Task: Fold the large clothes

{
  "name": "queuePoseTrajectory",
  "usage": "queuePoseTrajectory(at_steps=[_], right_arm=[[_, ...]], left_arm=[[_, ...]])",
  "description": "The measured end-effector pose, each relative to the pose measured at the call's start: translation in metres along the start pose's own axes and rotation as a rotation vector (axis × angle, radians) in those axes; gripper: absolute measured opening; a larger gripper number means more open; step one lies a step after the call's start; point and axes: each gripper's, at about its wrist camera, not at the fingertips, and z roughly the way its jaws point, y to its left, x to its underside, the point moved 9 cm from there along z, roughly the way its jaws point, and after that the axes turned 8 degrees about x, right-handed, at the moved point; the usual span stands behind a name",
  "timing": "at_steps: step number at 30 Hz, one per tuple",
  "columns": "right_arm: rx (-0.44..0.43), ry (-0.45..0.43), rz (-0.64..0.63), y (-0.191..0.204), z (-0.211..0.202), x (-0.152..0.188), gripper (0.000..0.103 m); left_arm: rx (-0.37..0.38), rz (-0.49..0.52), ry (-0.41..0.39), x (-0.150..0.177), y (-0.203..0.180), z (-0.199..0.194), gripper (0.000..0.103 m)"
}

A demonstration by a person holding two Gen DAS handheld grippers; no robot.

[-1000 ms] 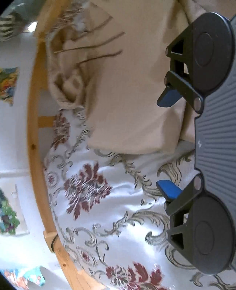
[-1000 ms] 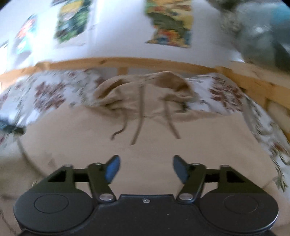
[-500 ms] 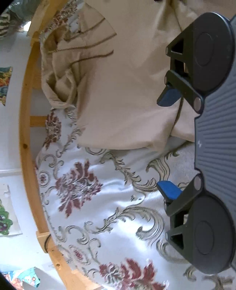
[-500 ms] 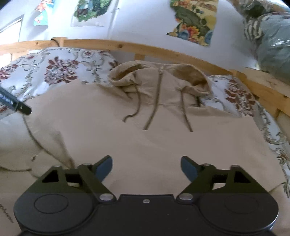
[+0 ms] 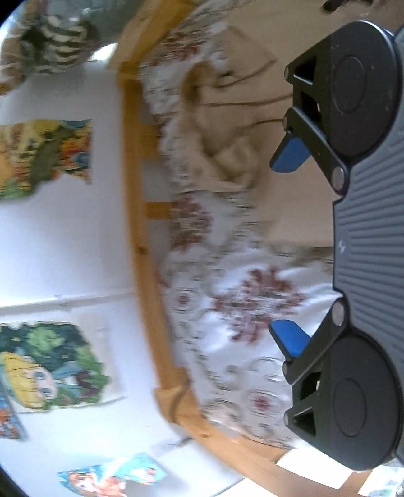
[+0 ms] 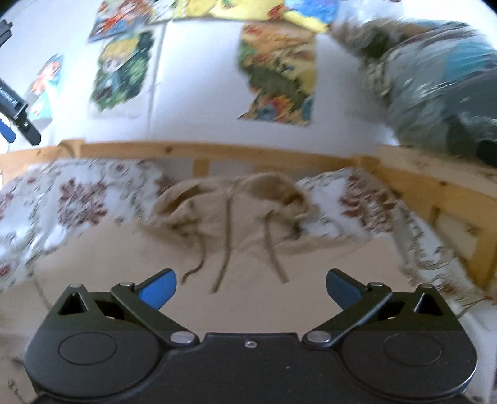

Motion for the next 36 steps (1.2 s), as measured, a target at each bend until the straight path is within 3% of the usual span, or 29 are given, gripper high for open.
queuePoseTrajectory(at_steps=[2,4,7,9,11,13,15,18,21,22,24,25,26,27,28,30,33,36], right_arm=[[0.044,-0.005,0.047,-0.016,0.005,-0.019,0.102],[0.051,-0.024,0.071,-0.027,0.021,-0.041,0.102],[-0.021,-0.001,-0.048,-0.019,0.079,-0.079,0.100],[-0.011,-0.017,-0.145,-0.012,0.120,-0.100,0.096],[-0.010,-0.001,-0.204,-0.005,0.162,-0.114,0.094],[-0.009,0.030,-0.225,0.001,0.201,-0.123,0.083],[-0.016,0.059,-0.245,0.003,0.238,-0.130,0.078],[-0.062,0.108,-0.276,0.013,0.276,-0.129,0.072],[-0.112,0.184,-0.434,0.034,0.297,-0.113,0.057],[-0.109,0.206,-0.493,0.040,0.301,-0.104,0.057],[-0.089,0.197,-0.577,0.045,0.302,-0.092,0.050],[-0.070,0.188,-0.600,0.046,0.301,-0.088,0.044],[-0.051,0.178,-0.606,0.046,0.302,-0.085,0.037],[-0.034,0.163,-0.596,0.045,0.302,-0.085,0.011],[-0.014,0.139,-0.580,0.043,0.301,-0.086,0.002],[0.040,0.050,-0.547,0.036,0.292,-0.093,0.002],[0.124,-0.121,-0.469,0.024,0.266,-0.103,0.001],[0.219,-0.247,-0.463,0.026,0.238,-0.093,0.001]], left_arm=[[0.031,0.010,-0.057,-0.010,-0.005,0.029,0.102],[0.066,0.008,-0.053,-0.012,-0.010,0.068,0.102],[0.124,-0.042,-0.057,-0.016,-0.014,0.115,0.100],[0.152,-0.050,-0.070,-0.021,-0.019,0.143,0.099],[0.174,-0.024,-0.096,-0.028,-0.028,0.168,0.096],[0.207,0.038,-0.129,-0.035,-0.044,0.192,0.092],[0.235,0.112,-0.133,-0.039,-0.061,0.213,0.088],[0.254,0.188,-0.125,-0.042,-0.080,0.236,0.075],[0.240,0.264,-0.055,-0.038,-0.092,0.262,0.058],[0.241,0.295,-0.020,-0.034,-0.095,0.269,0.051],[0.260,0.301,0.010,-0.026,-0.097,0.276,0.039],[0.256,0.295,0.013,-0.024,-0.098,0.278,0.023],[0.236,0.288,0.003,-0.022,-0.097,0.278,0.015],[0.205,0.266,-0.029,-0.023,-0.094,0.276,0.013],[0.176,0.247,-0.077,-0.024,-0.092,0.271,0.009],[0.069,0.241,-0.217,-0.029,-0.086,0.254,0.006],[0.000,0.213,-0.412,-0.027,-0.085,0.226,0.006],[-0.035,0.225,-0.482,-0.011,-0.092,0.211,0.005]])
